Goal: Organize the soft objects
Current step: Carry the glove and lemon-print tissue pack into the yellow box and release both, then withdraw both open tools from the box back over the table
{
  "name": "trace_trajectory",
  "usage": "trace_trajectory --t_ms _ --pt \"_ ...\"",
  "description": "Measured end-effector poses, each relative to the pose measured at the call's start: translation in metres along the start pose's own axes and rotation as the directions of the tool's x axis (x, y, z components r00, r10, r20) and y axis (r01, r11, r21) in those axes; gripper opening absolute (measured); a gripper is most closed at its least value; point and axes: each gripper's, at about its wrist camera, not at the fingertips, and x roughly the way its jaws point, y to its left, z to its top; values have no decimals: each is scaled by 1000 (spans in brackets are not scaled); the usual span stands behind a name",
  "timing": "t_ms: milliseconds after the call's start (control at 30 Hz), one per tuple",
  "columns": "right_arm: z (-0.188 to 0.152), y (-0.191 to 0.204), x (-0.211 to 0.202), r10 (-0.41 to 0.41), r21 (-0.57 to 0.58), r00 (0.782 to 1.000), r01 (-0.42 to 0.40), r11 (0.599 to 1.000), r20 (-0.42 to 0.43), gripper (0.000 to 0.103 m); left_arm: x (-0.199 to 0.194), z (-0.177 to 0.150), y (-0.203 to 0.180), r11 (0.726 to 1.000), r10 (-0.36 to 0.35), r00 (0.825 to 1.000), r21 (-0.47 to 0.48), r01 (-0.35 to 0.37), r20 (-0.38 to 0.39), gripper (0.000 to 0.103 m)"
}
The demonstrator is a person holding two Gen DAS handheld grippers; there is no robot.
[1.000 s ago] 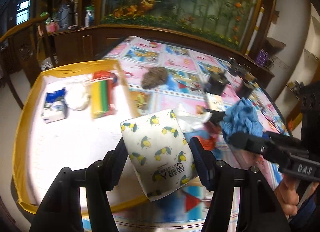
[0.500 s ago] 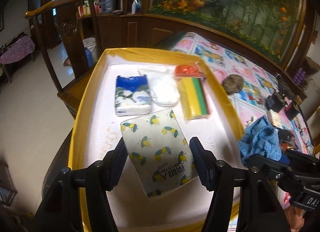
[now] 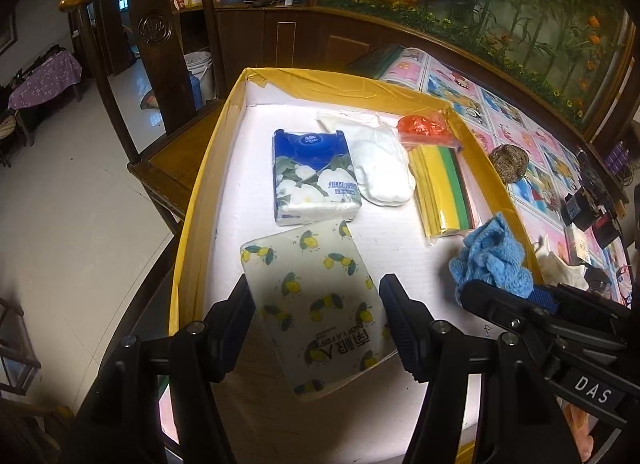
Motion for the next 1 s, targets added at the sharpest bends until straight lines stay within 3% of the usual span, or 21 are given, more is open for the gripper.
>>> trace_trajectory --t_ms 167,300,500,667,733,1000 --pt "0 0 -1 13 -17 1000 -13 1000 11 38 0 0 -2 1000 4 1000 6 -4 9 65" --pt "-1 2 -2 29 -32 999 -29 999 13 42 -3 0 -3 1000 9 1000 9 -9 25 74" --pt "-2 5 -9 54 -46 998 -52 998 32 43 -8 -2 -5 1000 -3 999 6 2 35 74" --pt "-3 8 -21 76 -63 995 -72 995 67 60 -14 -4 -9 1000 -10 999 10 10 43 74" --pt "-3 7 -27 89 -64 993 -84 994 75 61 -17 -4 -10 1000 -11 999 11 10 48 74" --pt "-9 -31 -80 174 -6 971 -176 984 164 61 -39 -8 -23 999 -31 997 30 29 72 74"
